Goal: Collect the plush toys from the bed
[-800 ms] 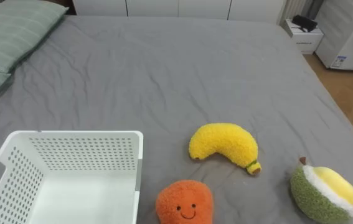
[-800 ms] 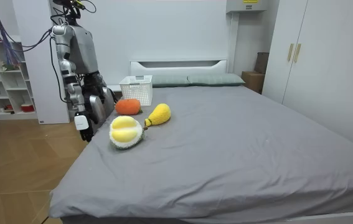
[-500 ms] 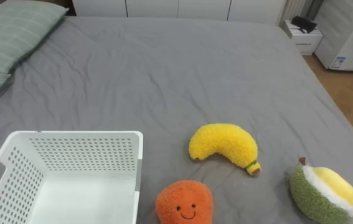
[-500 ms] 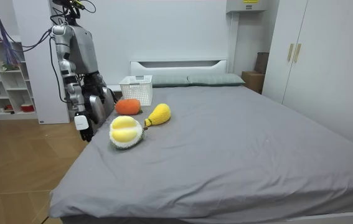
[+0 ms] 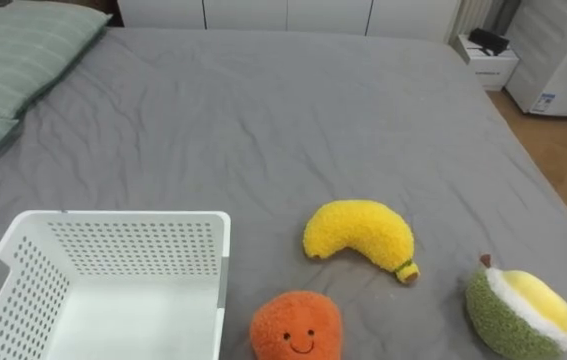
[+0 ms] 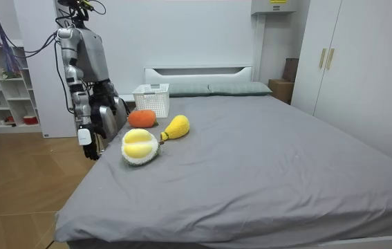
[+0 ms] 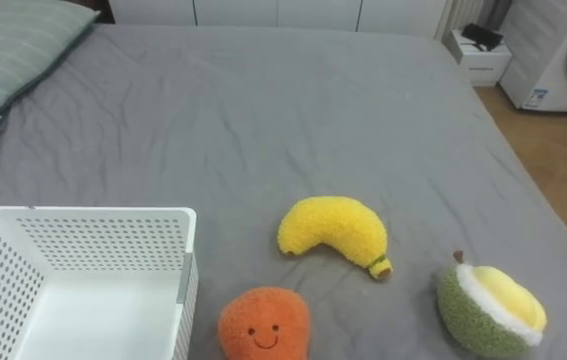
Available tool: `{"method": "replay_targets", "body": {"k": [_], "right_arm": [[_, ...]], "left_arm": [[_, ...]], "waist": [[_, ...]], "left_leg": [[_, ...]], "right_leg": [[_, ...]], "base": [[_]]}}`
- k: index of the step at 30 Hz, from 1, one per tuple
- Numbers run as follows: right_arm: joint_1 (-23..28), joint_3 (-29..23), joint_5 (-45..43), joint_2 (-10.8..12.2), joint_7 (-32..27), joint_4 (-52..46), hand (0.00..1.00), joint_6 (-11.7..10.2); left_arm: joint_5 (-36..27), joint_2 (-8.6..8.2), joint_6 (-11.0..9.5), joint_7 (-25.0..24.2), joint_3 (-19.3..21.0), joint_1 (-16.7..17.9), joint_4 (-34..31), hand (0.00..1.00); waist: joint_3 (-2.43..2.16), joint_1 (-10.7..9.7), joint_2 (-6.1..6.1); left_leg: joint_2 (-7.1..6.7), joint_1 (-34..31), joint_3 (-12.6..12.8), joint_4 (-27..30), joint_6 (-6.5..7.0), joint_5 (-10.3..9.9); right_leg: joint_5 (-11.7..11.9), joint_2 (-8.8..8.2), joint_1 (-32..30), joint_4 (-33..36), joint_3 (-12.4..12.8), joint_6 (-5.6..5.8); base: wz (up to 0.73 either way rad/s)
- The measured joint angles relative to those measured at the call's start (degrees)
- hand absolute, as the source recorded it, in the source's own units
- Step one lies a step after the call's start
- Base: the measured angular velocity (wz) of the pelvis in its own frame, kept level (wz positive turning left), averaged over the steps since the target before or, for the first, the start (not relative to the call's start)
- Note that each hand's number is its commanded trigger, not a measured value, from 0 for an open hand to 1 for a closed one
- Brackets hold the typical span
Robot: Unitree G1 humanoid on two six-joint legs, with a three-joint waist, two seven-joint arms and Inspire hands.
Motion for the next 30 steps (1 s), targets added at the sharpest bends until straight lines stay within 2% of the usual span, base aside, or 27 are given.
{"method": "replay_targets", "body": {"k": [5, 7, 10, 12, 15, 20, 23, 25, 30], "right_arm": [[0.79, -7.33, 0.24, -2.48, -1.05, 0.01, 0.00, 1.24], [0.44, -10.12, 0.19, -4.22, -1.84, -0.04, 0.00, 1.24], [-0.13, -11.58, 0.05, -6.79, -3.50, -1.26, 0.00, 1.28], [-0.54, -11.70, -0.43, -8.25, -5.19, -3.60, 0.00, 1.54], [-2.03, -14.16, -3.24, -9.81, -7.33, -6.86, 0.00, 0.46], [-3.28, -14.36, -8.81, -10.45, -10.13, -15.12, 0.00, -0.95], [-3.96, -13.33, -10.90, -11.53, -11.26, -18.38, 0.00, -1.48], [-5.43, -12.07, -13.61, -11.59, -12.19, -19.54, 0.00, -1.57], [-6.56, -8.43, -18.36, -11.59, -13.32, -23.53, 0.00, -1.73]], "left_arm": [[0.12, 0.71, 0.10, -0.98, 5.55, 0.79, -0.10, 0.00], [0.06, 1.76, 0.09, -1.01, 6.33, 0.69, -0.47, 0.00], [0.03, 3.37, -0.04, -1.60, 6.30, 0.56, -0.88, 0.00], [0.12, 3.76, -0.19, -2.08, 6.32, 0.47, -1.31, 0.00], [0.09, 3.83, -1.27, -2.19, 6.34, -0.19, -1.08, 0.00], [0.01, 4.07, -2.48, -2.44, 6.34, -0.85, -1.29, 0.00], [0.08, 4.10, -2.97, -2.52, 6.04, -0.65, -1.30, 0.00], [0.07, 4.17, -3.36, -2.58, 4.93, -0.63, -1.27, 0.00], [0.09, 4.57, -3.33, -4.24, 3.89, -0.60, -1.25, 0.00]], "waist": [[0.08, -0.50, -1.47], [0.12, -1.02, -2.57], [0.20, -0.99, -3.72], [0.14, -0.93, -4.13], [0.19, -1.13, -4.40], [0.16, -0.85, -4.64], [0.14, -0.27, -4.49], [0.32, 0.47, -4.46], [0.30, 1.82, -4.40]], "left_leg": [[0.04, 0.03, 0.01, -0.01, 0.01, -0.01], [-0.04, -0.13, 0.00, -0.01, 0.01, 0.00], [0.02, -0.49, 0.04, 0.14, 0.07, -0.05], [0.03, -1.06, 0.31, 0.33, 0.10, -0.06], [0.00, -1.47, 0.46, 0.45, 0.15, -0.09], [-0.01, -2.04, 0.63, 0.19, 0.15, -0.06], [0.02, -2.16, 0.64, 0.08, 0.14, -0.06], [0.01, -2.50, 0.71, 0.04, 0.14, -0.06], [0.04, -4.12, 0.50, 0.35, 0.15, -0.06]], "right_leg": [[-0.02, -0.05, 0.01, -0.01, 0.00, 0.03], [-0.02, -0.05, -0.09, 0.01, -0.02, 0.03], [-0.01, -0.02, -0.45, 0.04, 0.11, 0.03], [0.08, -0.05, -1.22, 0.29, 0.17, 0.04], [0.38, 0.19, -1.56, 0.06, 0.12, 0.06], [0.42, 0.31, -2.50, 0.04, 0.23, 0.06], [0.49, 0.34, -2.55, 0.02, 0.07, 0.06], [0.50, 0.34, -2.96, 0.09, 0.20, 0.04], [0.52, 0.34, -3.73, 0.22, -0.07, 0.05]], "base": [[0.00], [0.00], [0.00], [-0.07], [-0.03], [-0.01], [0.00], [0.00], [0.02]]}}
